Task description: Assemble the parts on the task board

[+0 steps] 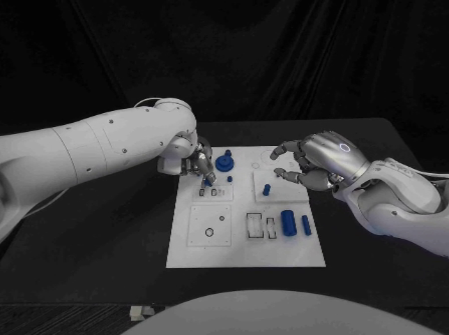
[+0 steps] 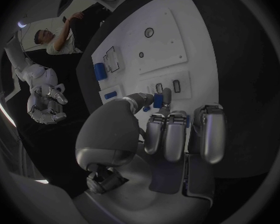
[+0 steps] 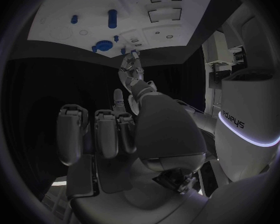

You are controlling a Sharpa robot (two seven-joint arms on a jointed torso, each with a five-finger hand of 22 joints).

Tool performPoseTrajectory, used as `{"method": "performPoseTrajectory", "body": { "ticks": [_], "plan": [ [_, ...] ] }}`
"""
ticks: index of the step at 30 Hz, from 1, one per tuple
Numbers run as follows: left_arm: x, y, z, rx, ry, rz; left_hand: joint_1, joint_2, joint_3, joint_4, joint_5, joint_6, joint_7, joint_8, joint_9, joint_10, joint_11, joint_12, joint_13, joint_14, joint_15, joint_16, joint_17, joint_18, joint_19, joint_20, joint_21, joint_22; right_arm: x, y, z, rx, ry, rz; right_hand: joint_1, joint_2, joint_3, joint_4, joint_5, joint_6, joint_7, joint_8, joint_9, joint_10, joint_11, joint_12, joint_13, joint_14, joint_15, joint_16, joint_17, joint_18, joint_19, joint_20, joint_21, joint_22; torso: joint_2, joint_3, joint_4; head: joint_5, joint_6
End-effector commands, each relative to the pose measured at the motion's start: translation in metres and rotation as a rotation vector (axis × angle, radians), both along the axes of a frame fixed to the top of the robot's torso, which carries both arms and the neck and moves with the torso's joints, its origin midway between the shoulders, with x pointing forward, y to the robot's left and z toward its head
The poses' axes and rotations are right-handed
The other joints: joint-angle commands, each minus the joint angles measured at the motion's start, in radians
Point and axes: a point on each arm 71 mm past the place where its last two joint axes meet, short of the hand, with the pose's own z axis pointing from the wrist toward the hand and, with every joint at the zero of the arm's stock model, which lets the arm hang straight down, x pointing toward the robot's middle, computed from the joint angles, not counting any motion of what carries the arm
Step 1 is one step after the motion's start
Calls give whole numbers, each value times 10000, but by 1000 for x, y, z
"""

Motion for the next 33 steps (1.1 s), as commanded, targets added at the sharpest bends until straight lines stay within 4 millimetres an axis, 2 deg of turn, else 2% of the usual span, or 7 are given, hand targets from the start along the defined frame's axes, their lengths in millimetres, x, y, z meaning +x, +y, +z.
{"method": "performPoseTrajectory", "body": {
  "ticks": [1, 6, 10, 23, 33],
  "plan": [
    [0, 1, -5, 180, -131, 306, -75, 73, 1038, -1120, -52, 958, -809, -166, -43, 1040, -57, 34, 2628, 1038, -89, 26, 2635, -84, 39, -15, -40, 2021, 0, 1, -2, -42, 145, 22, 106, 26, 31, 42, -53, -51, 16, -42, -14, 1026, -10, 25, 2629, 771, -67, 29, 1168, 1, 460, -85, 5, 2211, -41, 12, 8, -10, -2],
    [-1, 3, -13, -30, -204, 528, -161, 66, 1052, -1191, -88, 1087, -814, -349, -89, 1040, -60, 34, 2628, 1038, -89, 26, 2635, -82, 41, -15, -54, 2020, 1, 2, -6, -116, 309, 8, 133, 56, 57, 52, -47, -70, 29, -63, -25, 1026, 5, 25, 2629, 772, -53, 31, 1176, 6, 450, -77, -15, 2204, -66, 22, -5, 79, -2],
    [-1, 4, -16, -322, -406, 738, -176, 66, 1059, -1209, -90, 1107, -814, -390, -100, 1040, -60, 34, 2628, 1038, -90, 26, 2635, -87, 53, -15, -37, 2027, 0, 3, -8, -145, 395, 2, 140, 58, 61, 51, -46, -72, 31, -66, -27, 1026, 7, 25, 2629, 773, -51, 34, 1185, 10, 442, -75, -32, 2198, -75, 10, -1, 104, -2],
    [-5, 3, -22, -749, -550, 835, -211, 71, 1062, -1229, -108, 1148, -813, -460, -117, 1040, -59, 34, 2628, 1038, -89, 26, 2635, -85, 50, -16, -46, 2025, 2, 1, -12, -248, 528, -109, 151, 69, 72, 54, -44, -80, 38, -76, -33, 1026, 14, 25, 2629, 768, -46, 25, 1159, 11, 440, -71, -35, 2197, -29, -20, 14, 100, -2],
    [-8, 3, -24, -577, -251, 611, -327, 68, 1087, -1354, -135, 1386, -858, -541, -64, 1040, -88, 34, 2628, 1038, -105, 26, 2635, -91, 71, -24, -30, 2036, 2, 1, -16, -313, 654, -160, 193, 111, 109, 56, -30, -61, 45, -81, -40, 1026, 27, 25, 2629, 766, -34, 21, 1152, 15, 431, -61, -53, 2191, -34, -20, 10, 68, -2]
  ]
}}
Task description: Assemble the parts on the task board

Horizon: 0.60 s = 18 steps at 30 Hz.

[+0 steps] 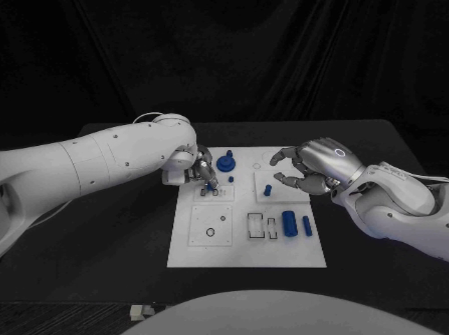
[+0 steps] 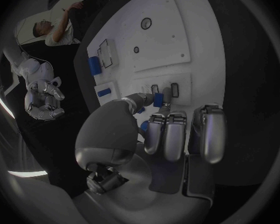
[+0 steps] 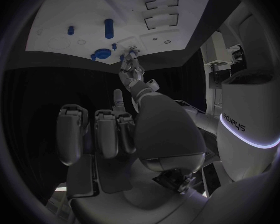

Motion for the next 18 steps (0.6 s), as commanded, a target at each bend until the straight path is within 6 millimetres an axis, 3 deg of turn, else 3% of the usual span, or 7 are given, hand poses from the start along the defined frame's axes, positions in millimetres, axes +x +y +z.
{"method": "performPoseTrajectory", "body": {
  "ticks": [1, 18],
  "plan": [
    [-2, -2, -1, -50, 199, -242, -19, 46, 893, -939, -11, 1028, -925, -35, 22, 1039, -93, 35, 2629, 1074, -70, 26, 2635, -91, 72, -24, -29, 2037, 0, 0, -3, -86, 145, -111, 86, 3, 54, 0, -31, -26, 7, -44, -11, 1027, 26, 25, 2632, 767, -34, 21, 1152, 14, 432, -61, -52, 2195, -5, 1, -2, -3, -2],
    [-4, -1, -2, 168, 460, -404, -100, 41, 965, -1023, -13, 1108, -946, -68, 77, 1039, -109, 35, 2629, 1074, -84, 26, 2635, -78, 43, -35, -82, 2021, 0, -2, -6, -192, 291, -187, 126, 26, 84, -8, -2, -16, 14, -52, -18, 1027, 35, 25, 2632, 764, -26, 16, 1139, 21, 418, -53, -80, 2186, -7, 3, -8, -20, -2]
  ]
}}
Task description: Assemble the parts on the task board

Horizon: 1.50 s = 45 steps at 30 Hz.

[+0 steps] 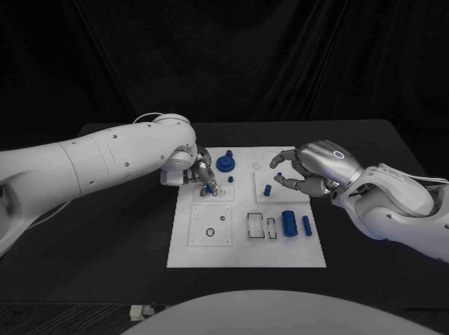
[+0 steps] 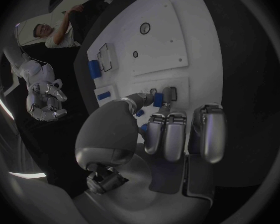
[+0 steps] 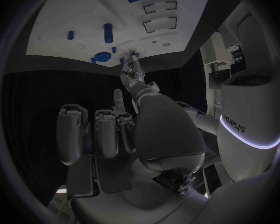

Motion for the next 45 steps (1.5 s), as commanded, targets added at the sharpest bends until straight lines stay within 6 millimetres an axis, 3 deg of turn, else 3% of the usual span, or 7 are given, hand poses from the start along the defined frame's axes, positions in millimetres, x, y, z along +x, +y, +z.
{"method": "performPoseTrajectory", "body": {
  "ticks": [1, 20, 22, 24, 32, 36, 45],
  "plan": [
    [-3, -2, -1, -1, 201, -213, -111, 42, 975, -1030, 39, 1046, -948, -36, 18, 1067, -80, 34, 2629, 1037, -50, 26, 2635, -77, 42, -36, -43, 2020, 0, -1, -2, -87, 114, -162, 90, -11, 68, 9, -2, -17, 14, -52, -14, 1027, 35, 25, 2633, 764, -26, 16, 1139, 21, 418, -53, -30, 2188, -2, 3, 1, -8, -2],
    [-1, -4, -1, -245, 41, -164, -306, 107, 1120, -1120, -159, 1053, -938, -192, 92, 1067, -74, 34, 2629, 1037, -48, 26, 2635, -60, -8, -42, -124, 1998, 3, 0, -4, -271, 309, -262, 137, 16, 103, -2, 17, -11, 23, -63, -23, 1027, 52, 25, 2633, 761, -14, 11, 1126, 34, 391, -43, -85, 2170, -3, 2, -4, -61, -2],
    [-1, -5, -1, -238, 68, -200, -380, 156, 1170, -1159, -307, 1059, -932, -261, 131, 1067, -67, 34, 2629, 1037, -43, 26, 2635, -59, -17, -38, -138, 1997, 3, 1, -5, -294, 336, -265, 142, 22, 108, -2, 12, -5, 26, -62, -23, 1027, 57, 25, 2633, 760, -12, 9, 1121, 37, 385, -41, -96, 2166, -1, 2, -2, -53, -2],
    [-1, -6, -1, -235, 78, -213, -484, 236, 1355, -1276, -861, 1069, -924, -381, 208, 1067, -60, 34, 2629, 1037, -39, 26, 2635, -57, -25, -32, -153, 1996, 3, 1, -5, -311, 357, -264, 142, 22, 108, -2, 12, -5, 26, -62, -23, 1027, 57, 25, 2633, 760, -12, 9, 1121, 37, 385, -41, -96, 2166, 4, 3, 5, -40, -2],
    [-1, -6, -2, -158, 157, -241, -836, 277, 1769, -1512, -1294, 1188, -945, -463, 416, 1067, -69, 34, 2629, 1037, -47, 26, 2635, -55, -27, -33, -164, 1997, 3, 1, -6, -379, 433, -295, 163, 35, 122, -6, -1, 10, 30, -61, -25, 1027, 69, 25, 2633, 758, -3, 7, 1116, 42, 374, -35, -119, 2158, -3, 2, -4, -29, -2],
    [-2, -5, -3, -59, 249, -267, -1306, 377, 2459, -1800, -2305, 1244, -946, -610, 663, 1067, -74, 34, 2629, 1037, -47, 26, 2635, -55, -24, -39, -169, 1999, 3, 1, -6, -404, 461, -304, 181, 39, 132, -15, -2, 15, 33, -62, -27, 1027, 74, 25, 2633, 757, 2, 5, 1111, 43, 372, -31, -123, 2157, -1, 2, -5, -30, -2],
    [-2, -5, -7, 62, 394, -283, -1393, 385, 2548, -1838, -2379, 1261, -948, -632, 706, 1067, -75, 34, 2629, 1037, -45, 26, 2635, -55, -24, -37, -171, 1999, 3, 0, -7, -457, 519, -334, 207, 43, 146, -28, 4, 17, 36, -67, -30, 1027, 79, 25, 2633, 756, 8, 3, 1106, 44, 370, -26, -126, 2156, 4, 2, -1, -44, -2]
  ]
}}
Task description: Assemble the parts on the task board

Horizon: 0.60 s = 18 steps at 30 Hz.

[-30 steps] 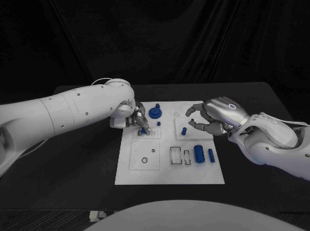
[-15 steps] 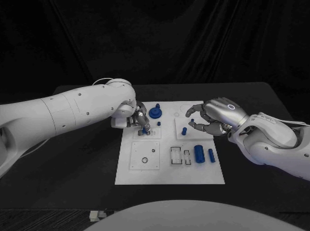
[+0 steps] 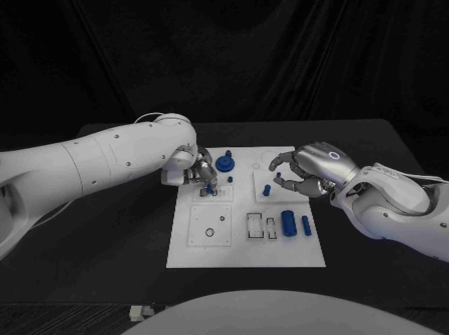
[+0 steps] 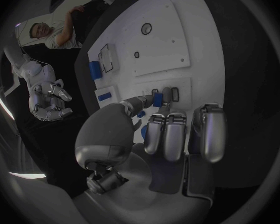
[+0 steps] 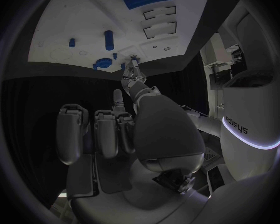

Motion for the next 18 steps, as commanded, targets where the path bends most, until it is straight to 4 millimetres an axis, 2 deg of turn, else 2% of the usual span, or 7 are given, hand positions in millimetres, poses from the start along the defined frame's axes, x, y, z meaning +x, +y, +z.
{"method": "performPoseTrajectory", "body": {
  "ticks": [1, 18],
  "plan": [
    [-4, -2, -6, 80, 284, -180, -34, 28, 1097, -1057, -19, 989, -925, -51, -7, 1038, -65, 35, 2630, 1037, -47, 26, 2635, -55, -23, -38, -54, 1999, 0, -1, -2, -110, 126, -194, 85, 7, 51, 11, 4, 17, 36, -67, -9, 1027, 79, 25, 2634, 756, 8, 3, 1106, 44, 370, -26, -38, 2152, 7, -2, 1, -11, -2],
    [-4, -2, -9, 188, 433, -239, -288, 19, 1343, -1233, -102, 1144, -966, -63, 146, 1038, -95, 35, 2630, 1037, -68, 26, 2635, -57, -9, -52, -42, 2003, 1, -2, -4, -267, 290, -277, 120, 17, 73, -5, 19, 23, 41, -72, -13, 1027, 84, 25, 2634, 752, 15, -4, 1089, 48, 361, -19, -54, 2147, 5, -2, 0, -1, -2]
  ]
}}
